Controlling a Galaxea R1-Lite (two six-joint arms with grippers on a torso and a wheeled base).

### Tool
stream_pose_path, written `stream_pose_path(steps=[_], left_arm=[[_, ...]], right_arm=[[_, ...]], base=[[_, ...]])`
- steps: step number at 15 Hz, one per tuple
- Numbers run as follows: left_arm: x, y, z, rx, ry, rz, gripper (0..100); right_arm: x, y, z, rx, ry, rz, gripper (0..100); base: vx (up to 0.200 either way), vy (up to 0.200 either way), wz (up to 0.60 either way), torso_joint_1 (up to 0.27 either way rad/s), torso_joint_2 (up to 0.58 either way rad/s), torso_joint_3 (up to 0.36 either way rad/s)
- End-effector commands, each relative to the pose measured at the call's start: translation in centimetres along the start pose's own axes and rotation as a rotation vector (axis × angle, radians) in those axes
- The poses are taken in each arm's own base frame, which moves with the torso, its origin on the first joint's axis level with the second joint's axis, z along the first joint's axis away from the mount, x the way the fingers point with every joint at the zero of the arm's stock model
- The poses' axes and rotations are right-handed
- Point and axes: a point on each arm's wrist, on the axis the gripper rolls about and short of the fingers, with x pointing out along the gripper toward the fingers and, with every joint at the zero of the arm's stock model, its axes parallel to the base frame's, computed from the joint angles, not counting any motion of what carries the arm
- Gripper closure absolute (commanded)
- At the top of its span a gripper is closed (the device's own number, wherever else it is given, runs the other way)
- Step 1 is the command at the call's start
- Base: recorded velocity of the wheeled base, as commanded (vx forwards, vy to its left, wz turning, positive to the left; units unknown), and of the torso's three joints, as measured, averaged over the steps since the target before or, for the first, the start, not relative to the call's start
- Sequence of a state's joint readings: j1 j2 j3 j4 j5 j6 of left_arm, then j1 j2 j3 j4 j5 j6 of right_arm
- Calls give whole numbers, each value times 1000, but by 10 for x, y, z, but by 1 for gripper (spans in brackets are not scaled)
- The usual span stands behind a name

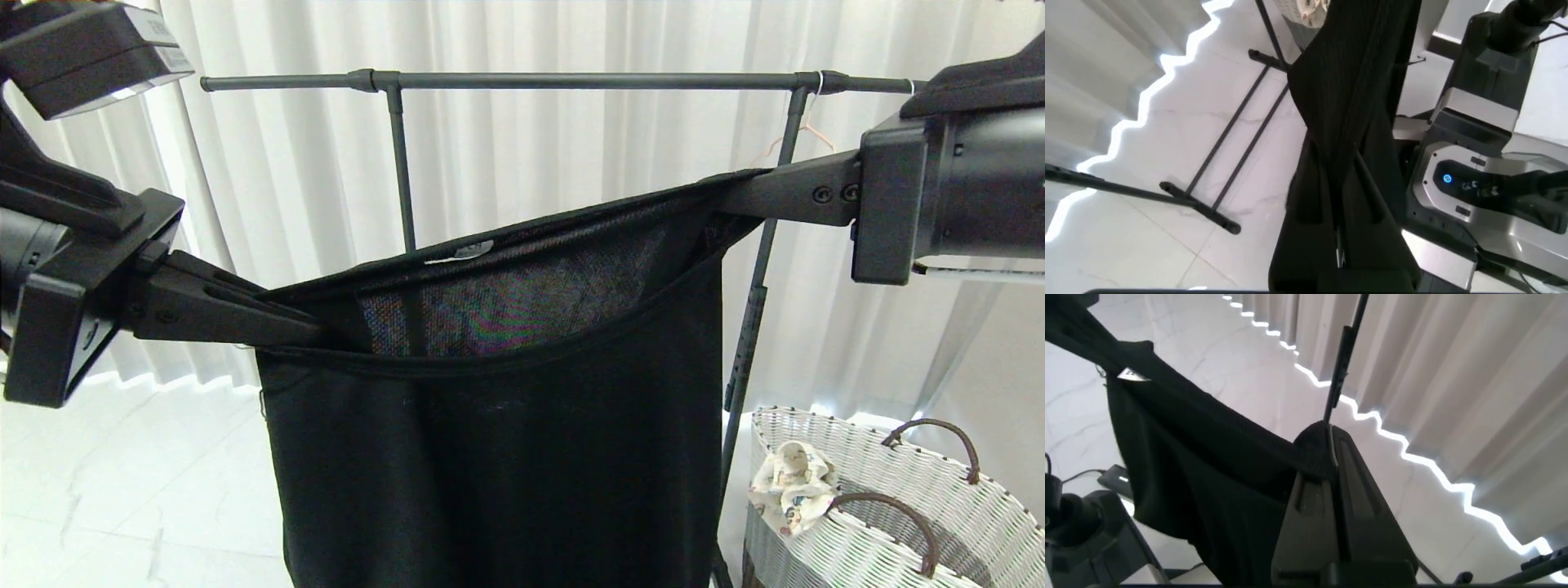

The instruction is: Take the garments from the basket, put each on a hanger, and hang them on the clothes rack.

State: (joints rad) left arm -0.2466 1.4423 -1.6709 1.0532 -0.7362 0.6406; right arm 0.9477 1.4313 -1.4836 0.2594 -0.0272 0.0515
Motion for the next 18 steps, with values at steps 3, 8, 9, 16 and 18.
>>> stream_pose_path(steps=[3, 8, 9, 16, 18], left_arm=[[1, 2, 1, 10, -8, 5, 100], [8, 12, 3, 24, -20, 16, 100], [9, 14, 4, 31, -18, 28, 100], [13, 28, 19, 111, -90, 112, 100], [17, 39, 31, 160, -133, 136, 100]], right_arm=[[2, 1, 1, -13, 0, 4, 100], [11, 2, 1, -49, -10, 32, 100], [11, 2, 1, -49, -10, 31, 100], [0, -17, 10, -32, -49, -54, 100], [-18, -19, 8, -28, -14, -62, 100]], base=[[0, 0, 0, 0, 0, 0], [0, 0, 0, 0, 0, 0], [0, 0, 0, 0, 0, 0], [0, 0, 0, 0, 0, 0], [0, 0, 0, 0, 0, 0]])
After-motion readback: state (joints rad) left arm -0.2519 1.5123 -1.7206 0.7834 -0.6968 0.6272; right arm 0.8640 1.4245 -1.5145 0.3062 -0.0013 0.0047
